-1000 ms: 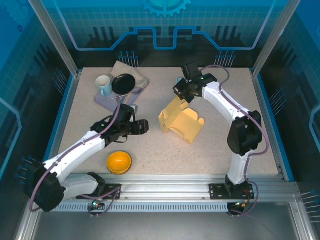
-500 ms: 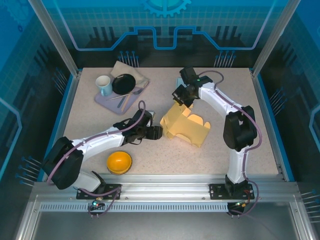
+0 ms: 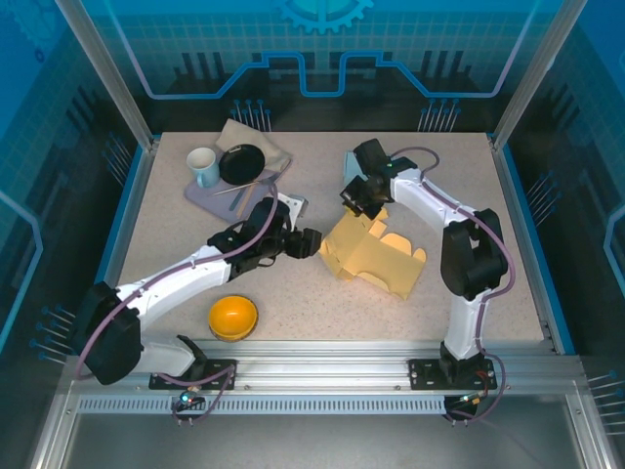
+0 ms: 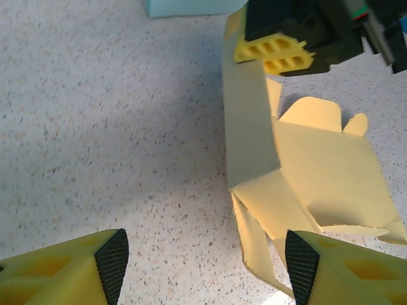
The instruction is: Fold the paper box
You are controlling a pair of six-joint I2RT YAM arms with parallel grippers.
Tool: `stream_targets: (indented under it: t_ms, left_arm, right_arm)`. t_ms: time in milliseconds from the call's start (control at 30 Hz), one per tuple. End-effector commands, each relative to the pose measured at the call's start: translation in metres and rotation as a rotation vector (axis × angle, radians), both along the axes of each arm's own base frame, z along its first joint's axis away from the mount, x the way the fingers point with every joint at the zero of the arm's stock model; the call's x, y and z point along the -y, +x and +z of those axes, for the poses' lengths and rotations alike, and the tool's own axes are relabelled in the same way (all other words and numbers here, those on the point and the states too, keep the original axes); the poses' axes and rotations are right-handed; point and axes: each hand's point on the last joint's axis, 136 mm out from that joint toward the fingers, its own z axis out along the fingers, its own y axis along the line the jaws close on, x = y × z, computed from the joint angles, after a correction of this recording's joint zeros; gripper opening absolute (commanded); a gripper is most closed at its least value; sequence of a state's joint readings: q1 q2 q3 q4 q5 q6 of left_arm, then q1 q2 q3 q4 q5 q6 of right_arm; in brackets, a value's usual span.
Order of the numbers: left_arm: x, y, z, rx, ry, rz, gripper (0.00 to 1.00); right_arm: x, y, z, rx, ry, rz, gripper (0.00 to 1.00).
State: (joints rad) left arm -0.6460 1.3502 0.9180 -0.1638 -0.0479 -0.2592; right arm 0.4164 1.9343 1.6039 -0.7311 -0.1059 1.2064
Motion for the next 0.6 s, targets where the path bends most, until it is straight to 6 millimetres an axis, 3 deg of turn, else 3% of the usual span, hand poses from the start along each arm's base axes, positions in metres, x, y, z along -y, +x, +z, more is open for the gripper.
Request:
stream_targets:
  t_ms: [0, 267, 567]
  left_arm:
    - [0.011, 0.001, -0.001, 0.023, 0.026, -0.097, 0.69]
    - [0.034, -0.002, 0.012, 0.054, 0.006, -0.221, 0.69]
    - [0.039, 0.006, 0.015, 0.07, 0.033, -0.227, 0.69]
  right_arm:
    - [0.003, -0.002, 0.026, 0.022, 0.015, 0.007, 0.0]
    - [-0.001, -0.008, 0.047, 0.036, 0.064, 0.004, 0.0]
    - [-0.006, -0.017, 0.071, 0.064, 0.12, -0.005, 0.0]
